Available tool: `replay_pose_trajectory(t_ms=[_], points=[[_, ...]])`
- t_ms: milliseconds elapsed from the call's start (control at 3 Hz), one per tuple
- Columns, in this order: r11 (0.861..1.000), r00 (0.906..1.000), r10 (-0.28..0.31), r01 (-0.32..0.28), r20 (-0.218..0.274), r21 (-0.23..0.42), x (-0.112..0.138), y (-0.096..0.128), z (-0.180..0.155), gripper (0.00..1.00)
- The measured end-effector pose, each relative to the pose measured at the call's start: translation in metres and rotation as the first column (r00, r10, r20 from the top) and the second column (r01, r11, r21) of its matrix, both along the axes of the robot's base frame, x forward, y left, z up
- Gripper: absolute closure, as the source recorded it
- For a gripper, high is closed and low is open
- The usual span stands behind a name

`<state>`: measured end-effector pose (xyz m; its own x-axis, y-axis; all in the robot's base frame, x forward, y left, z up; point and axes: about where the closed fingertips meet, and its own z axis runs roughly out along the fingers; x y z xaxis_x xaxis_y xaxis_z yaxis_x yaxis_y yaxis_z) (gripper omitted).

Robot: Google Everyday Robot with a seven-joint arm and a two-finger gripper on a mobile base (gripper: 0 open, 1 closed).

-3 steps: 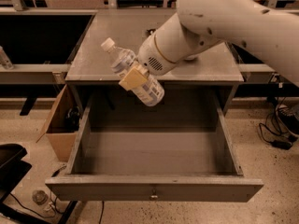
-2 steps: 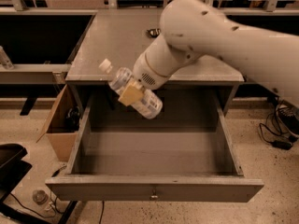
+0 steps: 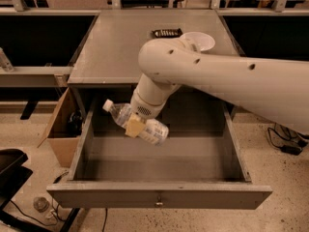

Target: Place blue plastic bottle into top drawer

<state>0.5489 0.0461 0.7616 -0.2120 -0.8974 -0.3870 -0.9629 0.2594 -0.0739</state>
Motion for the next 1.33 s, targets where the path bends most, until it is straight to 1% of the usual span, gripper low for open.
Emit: replay_pose_trajectory(t_ms=[333, 667, 1000, 1333], points=[[0.992, 0.9993, 0.028, -0.031, -0.025, -0.125, -0.01, 0.0, -0.036, 1.0], [0.97, 0.9972, 0.062, -0.07, -0.042, -0.234, -0.018, 0.002, -0.065, 1.0], [0.943, 0.9939, 0.091, -0.106, -0.062, -0.315, -0.024, 0.002, -0.089, 1.0], [0.927, 0.9887, 0.111, -0.139, -0.101, -0.348, -0.026, 0.0, -0.114, 1.0]])
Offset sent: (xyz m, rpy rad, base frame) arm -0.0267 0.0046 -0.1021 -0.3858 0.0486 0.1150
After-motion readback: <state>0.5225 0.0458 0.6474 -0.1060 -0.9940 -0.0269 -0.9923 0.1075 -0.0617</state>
